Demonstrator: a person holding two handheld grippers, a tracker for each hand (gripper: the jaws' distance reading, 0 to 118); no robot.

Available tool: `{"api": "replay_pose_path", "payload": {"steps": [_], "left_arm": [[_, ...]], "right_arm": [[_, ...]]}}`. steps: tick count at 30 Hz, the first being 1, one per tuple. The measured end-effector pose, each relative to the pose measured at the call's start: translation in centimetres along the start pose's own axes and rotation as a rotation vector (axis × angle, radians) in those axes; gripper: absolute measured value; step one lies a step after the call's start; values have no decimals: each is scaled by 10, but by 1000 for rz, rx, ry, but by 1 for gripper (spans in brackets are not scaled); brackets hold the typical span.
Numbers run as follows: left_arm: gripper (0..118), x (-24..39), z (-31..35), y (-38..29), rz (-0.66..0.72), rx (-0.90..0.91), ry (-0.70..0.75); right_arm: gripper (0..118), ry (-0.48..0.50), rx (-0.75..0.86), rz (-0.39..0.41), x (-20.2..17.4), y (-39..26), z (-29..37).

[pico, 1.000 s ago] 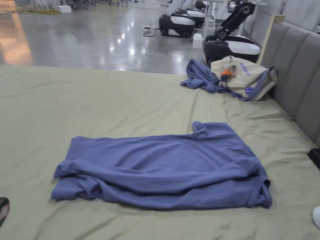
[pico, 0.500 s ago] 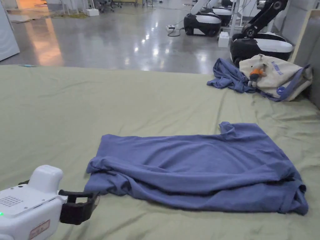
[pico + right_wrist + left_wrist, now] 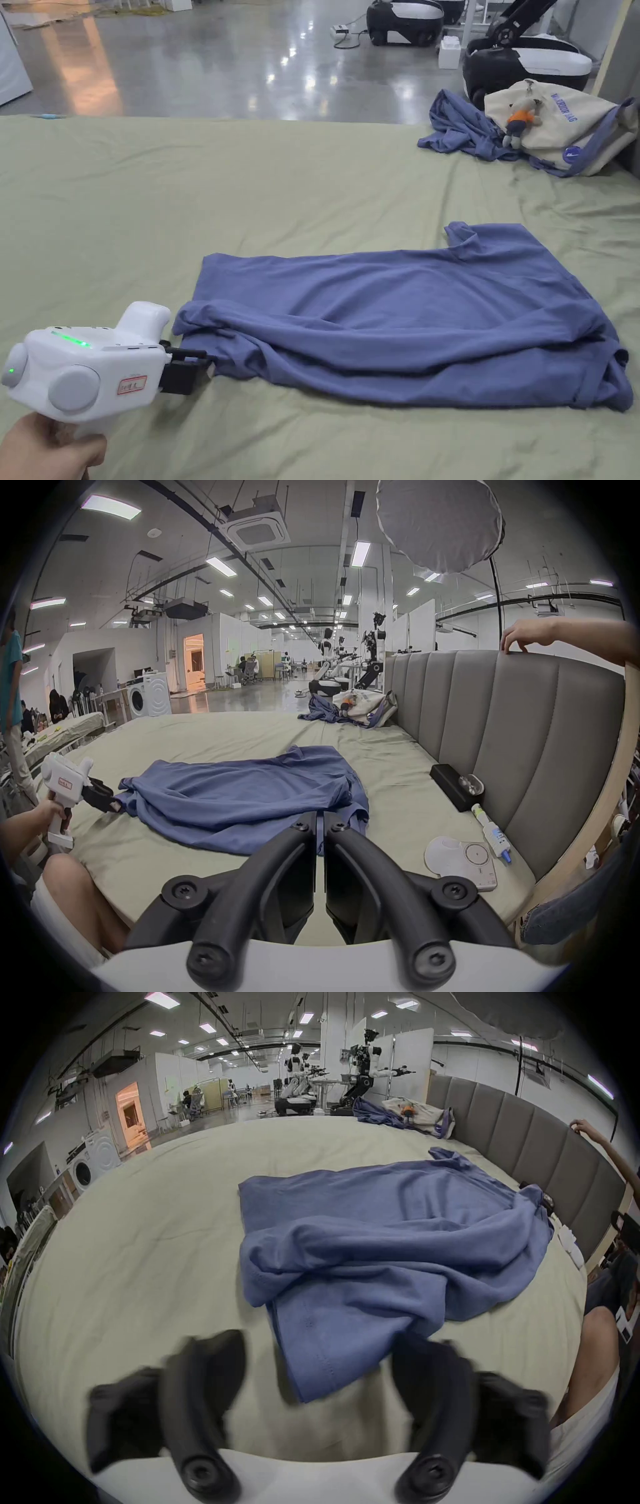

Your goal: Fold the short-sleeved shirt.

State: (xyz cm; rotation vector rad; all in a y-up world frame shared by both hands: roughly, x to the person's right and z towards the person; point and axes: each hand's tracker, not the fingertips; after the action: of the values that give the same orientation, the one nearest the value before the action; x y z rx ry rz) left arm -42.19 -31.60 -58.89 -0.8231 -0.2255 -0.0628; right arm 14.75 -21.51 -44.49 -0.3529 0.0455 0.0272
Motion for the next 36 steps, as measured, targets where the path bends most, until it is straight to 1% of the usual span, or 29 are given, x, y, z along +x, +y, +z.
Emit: {"api": "replay_pose_path", "payload": {"steps": [1, 2, 3, 4, 5, 10, 11, 12, 13, 14, 15, 16, 17, 19, 20, 21, 22, 23, 24, 25, 27, 28, 29, 30, 31, 33, 34, 35, 36], "left_arm": [[41, 2, -2, 0, -11, 1, 6], [18, 5, -6, 2, -45, -23, 3], [14, 14, -5, 0, -94, -26, 3], [13, 19, -7, 1, -135, -39, 46], [12, 23, -8, 2, -167, -49, 53], [9, 23, 0, 4, -132, -21, 59], [8, 23, 5, 3, -138, 0, 65], [8, 24, 8, 2, -135, 4, 65], [7, 24, 10, 2, -122, 19, 68], [7, 25, 12, 2, -111, 22, 66], [7, 32, 19, 3, -110, 31, 66], [7, 33, 20, 4, -106, 32, 67], [7, 35, 21, 4, -105, 37, 73], [7, 38, 25, 7, -94, 42, 72], [7, 39, 26, 7, -91, 47, 70], [7, 39, 27, 7, -86, 49, 71], [7, 40, 28, 8, -77, 43, 69], [7, 41, 31, 9, -75, 48, 71], [7, 43, 32, 8, -73, 53, 70], [7, 44, 33, 8, -68, 50, 68], [7, 41, 34, 11, -49, 50, 62], [7, 42, 35, 10, -46, 55, 60], [7, 43, 36, 11, -44, 54, 59], [7, 39, 33, 11, -40, 52, 61], [7, 39, 32, 12, -39, 50, 61], [7, 41, 33, 12, -46, 46, 63], [7, 38, 32, 13, -45, 44, 62], [7, 37, 31, 14, -38, 41, 57], [7, 37, 31, 14, -35, 42, 55]], "right_arm": [[6, 0, -6, 3, 0, -1, -1], [6, -2, -13, 8, -1, -1, -2], [6, 0, -16, 10, -1, 0, -2], [6, 4, -18, 9, -2, 1, -1], [6, 8, -20, 6, -1, 2, -1], [6, 16, -23, 19, 7, 8, -5], [6, 26, -33, 13, 10, 10, -9], [6, 30, -47, 23, 12, 12, -15], [11, 31, -79, 40, 13, 14, -22], [26, 39, -115, 60, 15, 14, -34], [61, 46, -156, 68, 16, 14, -45], [90, 60, -196, 57, 20, 11, -60], [104, 95, -249, 14, 25, 8, -79], [103, 98, -348, -25, 31, 3, -113], [103, 110, -364, -42, 35, -1, -132], [103, 96, -402, -45, 37, -4, -148], [103, 69, -421, -40, 39, -7, -162], [103, 51, -426, -14, 41, -10, -175], [103, 13, -445, 23, 39, -12, -186], [103, 11, -467, 42, 39, -14, -195], [103, 31, -482, 23, 40, -19, -208], [102, 57, -502, 5, 41, -21, -214], [100, 69, -513, -9, 42, -23, -218], [92, 70, -519, -18, 43, -23, -220], [78, 73, -513, -19, 43, -24, -218], [48, 124, -501, -46, 44, -24, -216], [42, 122, -504, -44, 44, -24, -216], [34, 132, -511, -45, 43, -23, -215], [20, 150, -510, -57, 44, -23, -215]]}}
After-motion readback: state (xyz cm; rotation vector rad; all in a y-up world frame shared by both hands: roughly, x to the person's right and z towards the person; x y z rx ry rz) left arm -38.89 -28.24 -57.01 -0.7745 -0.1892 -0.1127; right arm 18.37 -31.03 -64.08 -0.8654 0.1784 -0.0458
